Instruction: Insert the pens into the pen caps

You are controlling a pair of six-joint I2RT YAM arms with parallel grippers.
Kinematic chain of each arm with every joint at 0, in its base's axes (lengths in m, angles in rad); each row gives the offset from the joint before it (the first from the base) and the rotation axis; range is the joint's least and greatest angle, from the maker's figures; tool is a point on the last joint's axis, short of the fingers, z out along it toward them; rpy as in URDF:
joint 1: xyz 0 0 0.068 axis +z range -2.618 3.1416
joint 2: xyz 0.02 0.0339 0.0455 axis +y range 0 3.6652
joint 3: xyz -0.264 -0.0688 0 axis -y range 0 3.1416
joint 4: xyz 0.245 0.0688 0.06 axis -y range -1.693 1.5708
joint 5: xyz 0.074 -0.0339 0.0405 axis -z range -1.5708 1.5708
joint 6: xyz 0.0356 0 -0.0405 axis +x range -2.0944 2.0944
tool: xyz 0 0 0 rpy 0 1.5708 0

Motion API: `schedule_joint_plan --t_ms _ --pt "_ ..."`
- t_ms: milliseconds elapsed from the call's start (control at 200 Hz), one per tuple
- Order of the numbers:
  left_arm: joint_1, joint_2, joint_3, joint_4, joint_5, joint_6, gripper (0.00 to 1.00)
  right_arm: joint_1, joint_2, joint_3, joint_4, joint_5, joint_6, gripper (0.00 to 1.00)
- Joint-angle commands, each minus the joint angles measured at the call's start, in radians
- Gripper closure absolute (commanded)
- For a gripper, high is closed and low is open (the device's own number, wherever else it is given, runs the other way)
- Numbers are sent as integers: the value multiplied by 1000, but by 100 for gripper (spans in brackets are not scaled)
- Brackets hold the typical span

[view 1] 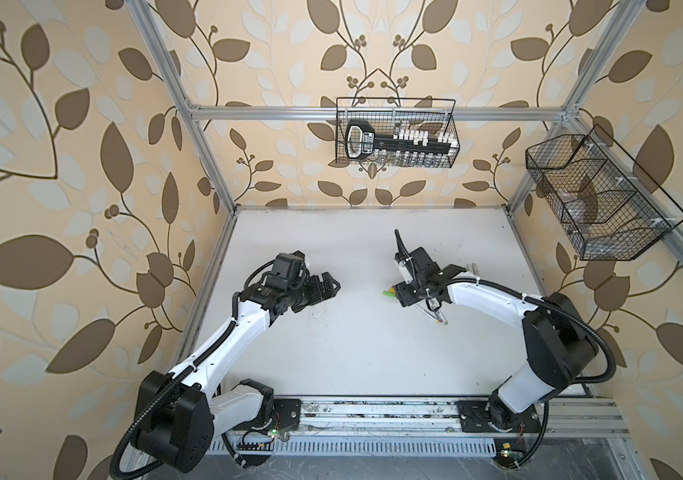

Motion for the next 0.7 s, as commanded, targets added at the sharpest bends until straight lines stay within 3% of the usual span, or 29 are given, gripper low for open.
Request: schedule_joint_plan --t_ms 0,280,695 --pt "22 -33 39 -55 -32 52 1 29 53 -4 73 -88 21 31" --pt "60 -46 22 -47 -5 72 1 60 166 63 101 -129 78 31" --pt "65 -42 15 -31 14 68 1 30 213 57 99 -127 95 31"
